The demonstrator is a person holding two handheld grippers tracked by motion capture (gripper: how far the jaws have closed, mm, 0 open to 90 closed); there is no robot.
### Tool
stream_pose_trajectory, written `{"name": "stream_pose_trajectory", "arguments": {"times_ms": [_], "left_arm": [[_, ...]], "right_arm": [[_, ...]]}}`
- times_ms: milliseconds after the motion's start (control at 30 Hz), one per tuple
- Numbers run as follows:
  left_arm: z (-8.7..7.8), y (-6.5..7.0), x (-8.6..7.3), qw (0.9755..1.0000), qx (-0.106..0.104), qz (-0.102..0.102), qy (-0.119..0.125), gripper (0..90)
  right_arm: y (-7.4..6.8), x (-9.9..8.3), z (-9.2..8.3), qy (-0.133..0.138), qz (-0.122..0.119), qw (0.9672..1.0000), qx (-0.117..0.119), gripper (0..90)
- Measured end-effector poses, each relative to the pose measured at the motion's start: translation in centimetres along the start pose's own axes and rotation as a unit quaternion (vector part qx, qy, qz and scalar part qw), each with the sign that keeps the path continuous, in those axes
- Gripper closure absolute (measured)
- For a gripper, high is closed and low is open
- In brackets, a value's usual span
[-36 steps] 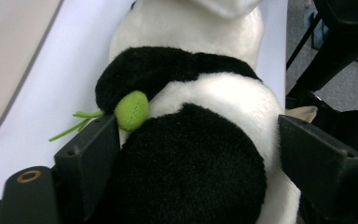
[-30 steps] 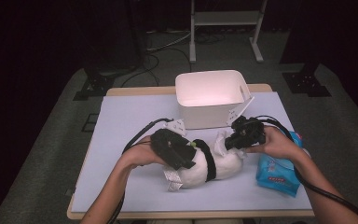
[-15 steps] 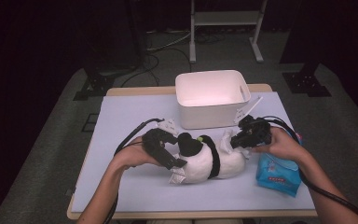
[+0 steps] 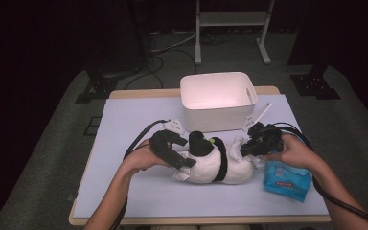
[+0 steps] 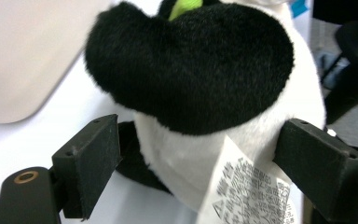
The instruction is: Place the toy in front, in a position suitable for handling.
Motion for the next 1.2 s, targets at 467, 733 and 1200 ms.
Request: {"name": "stream_pose_trajectory", "arguments": {"times_ms": [467,733,1200], "left_arm": [[-0.2,0.1,-0.3,0.9997,0.009,0.019,-0.012,15.7],[-0.8,0.1,-0.6,0.9998,0.009,0.013,-0.008,15.5],[-1.4,1.0,1.6,0.9988,0.03,0.04,0.0,12.9]], "right_arm": [[-0.9,2.5,0.5,-0.017,-0.029,0.9994,0.0,81.9],[-0.8,2.4,0.7,-0.003,-0.024,0.9997,0.011,81.7],[-1.3,2.5,1.2,0.005,-0.028,0.9993,0.026,81.6]]}}
Point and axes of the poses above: each handheld gripper's, and its own axes: z roughly forward along the jaws, x roughly out of its top, y roughly to its right, the point moved 6 cm from there along z, roughly forward along the jaws, and after that the axes turned 3 degrees about x, right-handed, at the moved point
